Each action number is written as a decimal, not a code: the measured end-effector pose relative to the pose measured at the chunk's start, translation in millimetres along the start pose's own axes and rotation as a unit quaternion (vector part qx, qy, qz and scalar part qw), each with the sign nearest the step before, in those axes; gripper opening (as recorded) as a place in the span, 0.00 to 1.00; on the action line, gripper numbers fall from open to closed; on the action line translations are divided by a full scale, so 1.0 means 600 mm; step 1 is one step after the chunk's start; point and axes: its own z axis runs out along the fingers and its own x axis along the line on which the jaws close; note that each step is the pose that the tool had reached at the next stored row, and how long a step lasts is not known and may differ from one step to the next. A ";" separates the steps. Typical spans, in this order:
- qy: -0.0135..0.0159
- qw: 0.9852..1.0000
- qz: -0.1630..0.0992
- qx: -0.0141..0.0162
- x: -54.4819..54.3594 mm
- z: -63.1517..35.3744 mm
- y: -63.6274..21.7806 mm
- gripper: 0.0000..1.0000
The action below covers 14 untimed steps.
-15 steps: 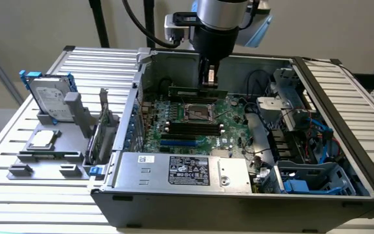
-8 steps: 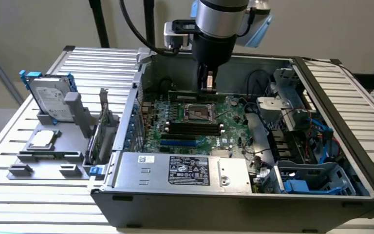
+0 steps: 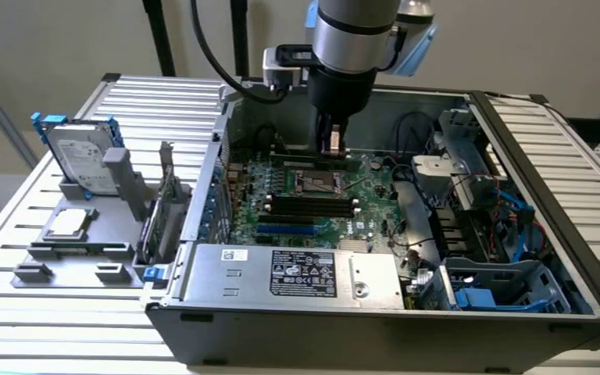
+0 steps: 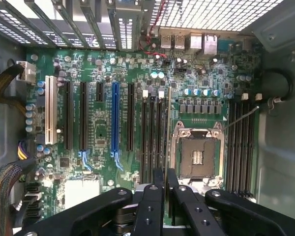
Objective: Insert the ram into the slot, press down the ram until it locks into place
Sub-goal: 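Insert the ram into the slot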
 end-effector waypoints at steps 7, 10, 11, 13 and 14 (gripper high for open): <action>0.005 1.000 0.000 0.000 0.008 0.014 -0.001 0.14; 0.007 1.000 0.000 0.000 0.012 0.020 -0.001 0.14; 0.007 1.000 0.000 0.000 0.013 0.022 -0.001 0.14; 0.008 1.000 0.000 0.000 0.015 0.027 -0.001 0.14; 0.008 1.000 0.000 0.000 0.016 0.030 -0.001 0.14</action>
